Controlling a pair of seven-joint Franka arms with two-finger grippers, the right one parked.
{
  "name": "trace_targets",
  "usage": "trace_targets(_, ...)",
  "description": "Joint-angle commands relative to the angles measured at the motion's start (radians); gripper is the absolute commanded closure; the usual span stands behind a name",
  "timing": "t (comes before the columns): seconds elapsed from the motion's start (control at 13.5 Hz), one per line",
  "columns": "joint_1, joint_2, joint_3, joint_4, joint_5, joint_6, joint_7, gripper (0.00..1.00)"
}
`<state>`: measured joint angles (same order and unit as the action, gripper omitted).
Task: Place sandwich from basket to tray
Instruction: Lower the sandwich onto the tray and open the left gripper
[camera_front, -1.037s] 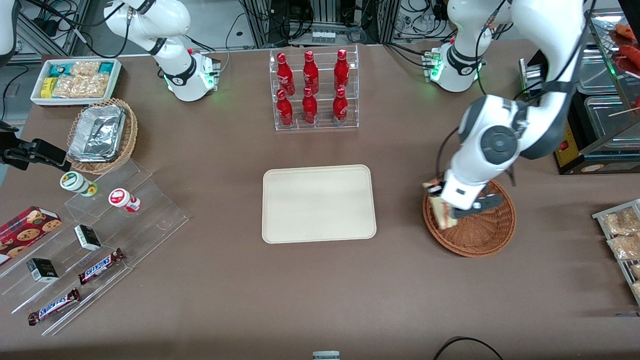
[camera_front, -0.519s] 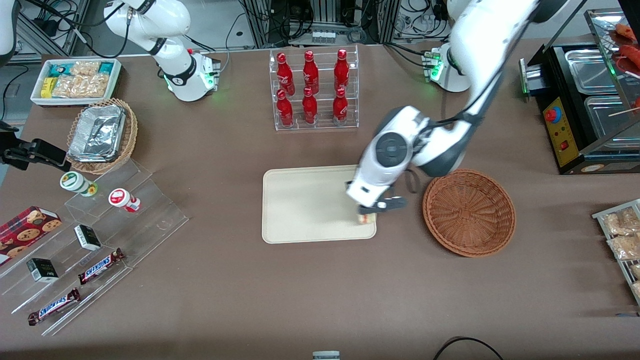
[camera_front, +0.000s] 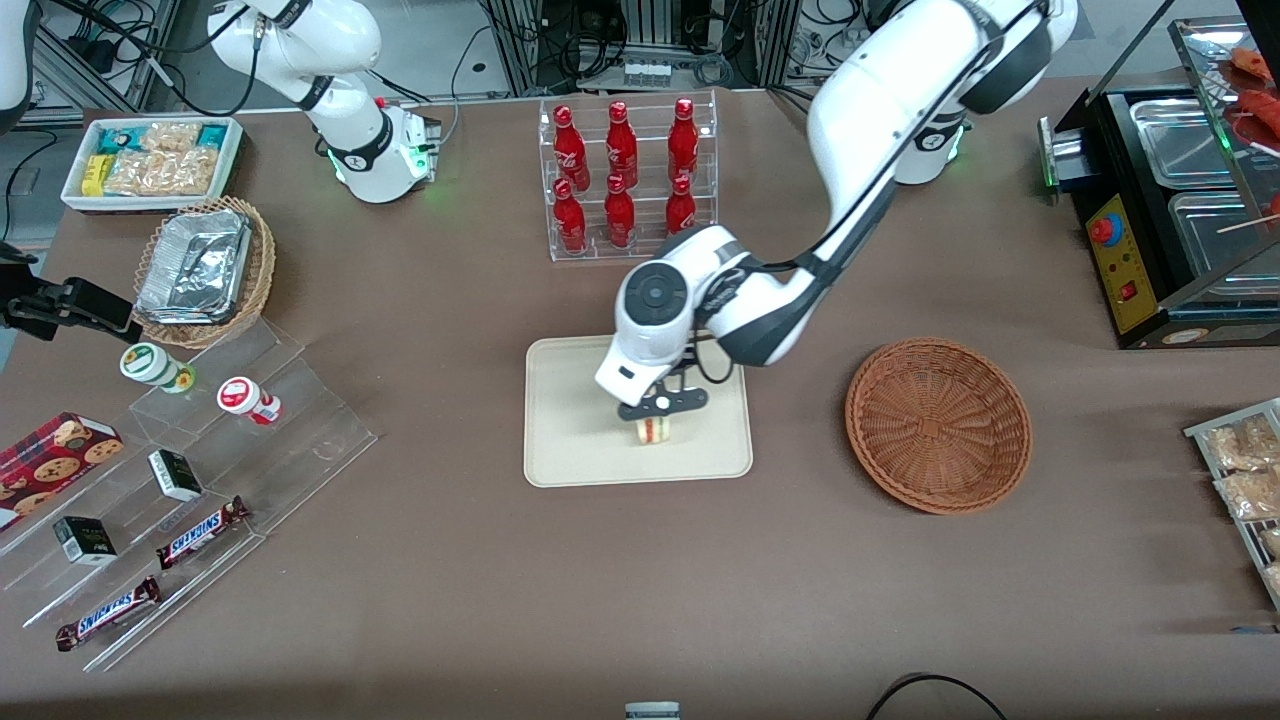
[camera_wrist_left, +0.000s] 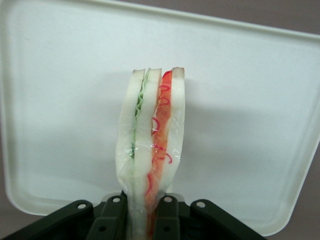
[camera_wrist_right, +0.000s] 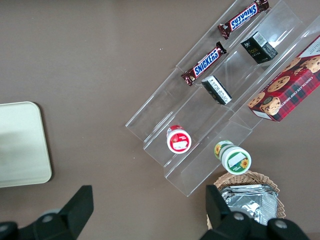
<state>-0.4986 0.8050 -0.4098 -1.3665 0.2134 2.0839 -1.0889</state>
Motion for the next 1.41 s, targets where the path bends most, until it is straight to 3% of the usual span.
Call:
trace_targets(0.0, -0.084, 0.078, 0.061, 0.127, 0.044, -0.05, -0.055, 1.0)
trace_targets(0.37, -0.107, 0.128, 0.077, 0.188, 0.038, -0.091, -0.065, 1.0)
trace_targets(0.44, -0.107, 0.129, 0.077, 0.188, 0.038, -0.088, -0.066, 0.81)
trace_targets(0.52, -0.107, 0.131, 0.077, 0.187, 0.04, -0.087, -0.065, 0.01)
trace_targets(0.89, -0.103, 0.109, 0.077, 0.19, 0.047, -0.093, -0.051, 0.0)
trace_targets(1.33, -0.087, -0.013, 0.075, 0.19, 0.037, -0.183, -0.045, 0.0)
